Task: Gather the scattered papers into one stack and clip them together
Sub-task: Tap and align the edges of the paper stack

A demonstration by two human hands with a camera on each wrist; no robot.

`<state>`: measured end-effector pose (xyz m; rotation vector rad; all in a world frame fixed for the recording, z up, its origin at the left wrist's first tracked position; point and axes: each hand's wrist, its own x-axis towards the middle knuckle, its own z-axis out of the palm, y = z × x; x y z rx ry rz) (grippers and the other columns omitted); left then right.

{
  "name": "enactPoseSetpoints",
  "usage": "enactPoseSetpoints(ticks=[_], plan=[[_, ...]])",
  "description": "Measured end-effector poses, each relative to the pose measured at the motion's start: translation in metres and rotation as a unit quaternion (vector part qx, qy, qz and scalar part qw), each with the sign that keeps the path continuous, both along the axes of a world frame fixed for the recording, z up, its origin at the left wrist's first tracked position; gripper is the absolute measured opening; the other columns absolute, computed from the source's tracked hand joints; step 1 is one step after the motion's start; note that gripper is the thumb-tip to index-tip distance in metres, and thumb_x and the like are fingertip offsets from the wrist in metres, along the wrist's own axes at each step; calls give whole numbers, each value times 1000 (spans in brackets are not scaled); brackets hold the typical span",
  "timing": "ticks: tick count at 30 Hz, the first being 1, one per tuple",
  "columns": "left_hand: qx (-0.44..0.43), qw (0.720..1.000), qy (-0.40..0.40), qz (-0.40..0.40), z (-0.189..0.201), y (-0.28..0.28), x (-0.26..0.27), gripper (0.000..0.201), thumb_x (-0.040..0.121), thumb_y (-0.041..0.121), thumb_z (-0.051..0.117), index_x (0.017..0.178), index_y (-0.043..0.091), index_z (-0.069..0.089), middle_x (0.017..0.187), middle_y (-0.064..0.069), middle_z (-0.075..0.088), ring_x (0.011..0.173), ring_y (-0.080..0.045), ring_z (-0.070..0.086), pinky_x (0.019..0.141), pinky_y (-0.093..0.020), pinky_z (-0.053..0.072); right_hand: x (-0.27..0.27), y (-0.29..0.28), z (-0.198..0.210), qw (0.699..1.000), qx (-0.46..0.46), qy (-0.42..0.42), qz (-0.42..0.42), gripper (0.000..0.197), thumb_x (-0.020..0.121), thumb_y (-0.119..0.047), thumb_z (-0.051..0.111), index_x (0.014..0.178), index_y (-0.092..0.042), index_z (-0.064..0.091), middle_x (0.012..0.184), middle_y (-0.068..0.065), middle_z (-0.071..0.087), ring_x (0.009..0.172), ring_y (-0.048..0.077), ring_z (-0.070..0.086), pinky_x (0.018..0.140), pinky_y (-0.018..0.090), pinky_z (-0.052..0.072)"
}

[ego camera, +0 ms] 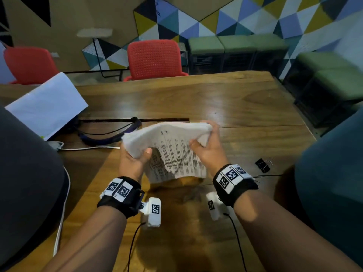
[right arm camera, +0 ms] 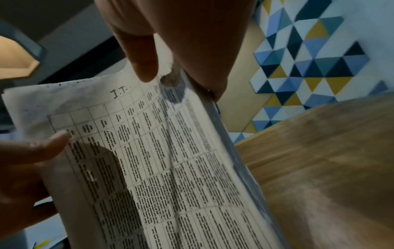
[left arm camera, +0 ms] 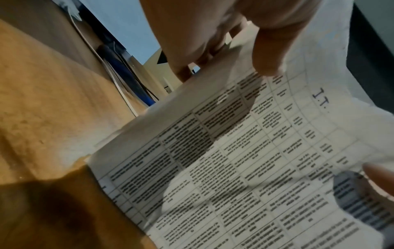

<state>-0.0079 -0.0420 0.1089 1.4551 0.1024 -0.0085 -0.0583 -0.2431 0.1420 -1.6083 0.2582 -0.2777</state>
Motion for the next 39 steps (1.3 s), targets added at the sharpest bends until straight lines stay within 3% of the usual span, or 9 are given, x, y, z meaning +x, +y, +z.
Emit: enactPoseSetpoints(ticks=[7,10,13,19,23,29,32,35,39], plan=[[11,999,-37,-10,11,-9,3,52,85,3,65,113,37,39,108,6,56,96,-6,57,72,-26,47,5,-9,-12,999,48,-18,-19,72,72,8,59,119,-42,37,114,9,58,99,20,64,81,55,55],[14,994,-108,-20,25,-13,6,68,86,-5,61,134,29,26,116,10,48,93,8,60,66,-14,52,7,-12,4,990,-57,-133,2,79,77,16,56,136,-31,31,123,-7,45,93,-6,57,67,24,59],[61,983,-170,-33,32,-14,10,65,90,-2,57,138,26,24,127,3,38,93,17,57,69,-7,50,20,-16,7,947,-238,-215,-17,60,84,4,57,136,-22,43,118,2,48,107,2,48,81,10,47],[126,973,-189,-43,30,-8,20,24,99,16,45,111,37,48,112,-9,58,90,-4,62,61,-12,50,32,-22,-4,933,-289,-214,-31,31,94,-7,47,120,-8,63,104,5,52,97,10,51,83,18,48],[95,980,-171,-18,29,-14,19,47,95,-4,48,137,10,31,112,12,47,86,16,59,65,-5,48,28,-18,-9,956,-190,-220,-38,46,90,-3,52,131,-19,39,107,-6,52,90,14,57,72,28,54],[127,991,26,-40,-20,-13,14,52,95,2,50,131,34,30,112,6,57,99,-7,57,87,-34,49,16,-8,-53,999,0,53,-7,40,93,-12,54,111,-45,42,117,-3,61,109,15,59,97,48,49],[184,980,65,-49,-35,-14,16,51,96,3,48,139,24,32,122,-1,54,113,-20,51,100,-48,44,11,-5,-60,995,0,98,-17,32,96,-8,48,103,-39,47,105,-15,63,99,0,59,95,36,50],[210,973,70,-65,-35,-18,21,46,95,2,49,135,20,35,122,1,54,113,-18,50,96,-39,45,13,-12,-55,992,-23,101,-67,23,97,-8,47,112,-25,48,98,-19,59,85,-7,55,73,18,47],[261,951,124,-113,-34,-35,12,30,94,4,49,120,15,37,117,-4,53,110,-25,54,90,-39,50,18,-29,-65,963,-151,175,-135,27,91,-8,50,114,-22,47,105,-3,65,84,16,63,77,36,56]])
